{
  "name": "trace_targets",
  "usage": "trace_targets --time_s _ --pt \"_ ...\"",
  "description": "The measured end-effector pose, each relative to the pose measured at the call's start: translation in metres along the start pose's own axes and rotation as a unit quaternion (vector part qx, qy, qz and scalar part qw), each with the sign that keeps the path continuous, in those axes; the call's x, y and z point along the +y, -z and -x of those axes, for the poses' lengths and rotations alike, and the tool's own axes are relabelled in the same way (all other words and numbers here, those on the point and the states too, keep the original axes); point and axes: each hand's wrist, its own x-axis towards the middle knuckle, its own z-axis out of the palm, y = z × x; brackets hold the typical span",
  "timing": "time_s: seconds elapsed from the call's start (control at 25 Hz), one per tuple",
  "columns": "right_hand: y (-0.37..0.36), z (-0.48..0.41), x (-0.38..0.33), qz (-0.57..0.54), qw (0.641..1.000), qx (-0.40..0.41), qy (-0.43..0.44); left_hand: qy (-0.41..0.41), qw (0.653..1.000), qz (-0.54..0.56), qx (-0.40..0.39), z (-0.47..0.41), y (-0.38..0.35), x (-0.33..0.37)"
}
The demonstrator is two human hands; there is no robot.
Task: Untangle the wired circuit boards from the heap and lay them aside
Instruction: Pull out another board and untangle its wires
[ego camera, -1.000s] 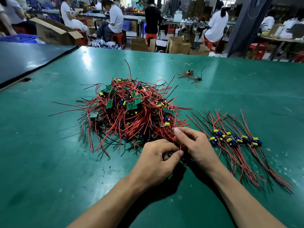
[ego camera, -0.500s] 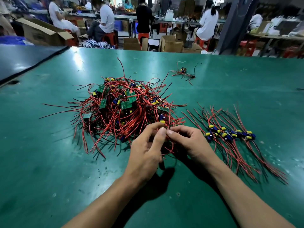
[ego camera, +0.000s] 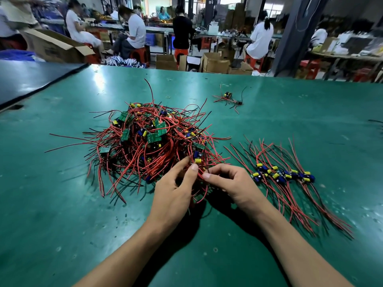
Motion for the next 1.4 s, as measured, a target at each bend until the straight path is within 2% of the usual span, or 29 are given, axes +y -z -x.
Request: trace_targets --time_s 0.16,0.2,0.28,0.36,0.48,0.76,0.96,1.04,1.16,1.28,1.4 --pt "0.0 0.003 0.0 0.045 0.998 -0.047 -0.003 -0.017 0.999 0.039 0.004 -0.003 0.003 0.002" --pt "0.0 0.003 -0.001 0.049 0.998 -0.038 -0.002 -0.014 0.998 0.054 0.002 -0.003 0.004 0.002" --pt "0.0 0.001 0.0 0.06 0.998 0.027 0.019 0.005 0.996 0.092 -0.009 -0.004 0.007 0.003" --pt "0.001 -0.001 0.003 0.076 0.991 0.082 0.068 0.021 0.993 0.117 -0.02 -0.004 0.008 0.004" --pt "-0.005 -0.001 0.007 0.073 0.989 0.067 0.11 0.023 0.991 0.123 -0.04 -0.003 0.007 0.005" --pt "-0.011 0.0 0.006 0.126 0.987 0.063 0.071 0.006 0.994 0.072 -0.082 -0.004 0.006 0.002" --pt "-0.01 0.002 0.003 0.154 0.977 0.096 0.108 0.005 0.991 0.11 -0.081 -0.001 0.004 0.007" --pt "-0.009 0.002 0.003 0.105 0.985 0.094 0.102 -0.001 0.991 0.114 -0.071 0.0 0.002 0.009" --pt "-0.005 -0.002 -0.003 -0.069 0.988 0.125 0.064 0.014 0.994 0.099 -0.039 -0.001 0.002 0.01" --pt "0.01 -0.003 -0.014 -0.248 0.957 0.148 0.038 0.003 0.999 0.033 -0.012 0.0 0.003 0.006" --pt "0.026 0.002 -0.026 -0.356 0.924 0.141 0.014 -0.075 0.992 -0.064 0.08 0.003 0.004 0.002"
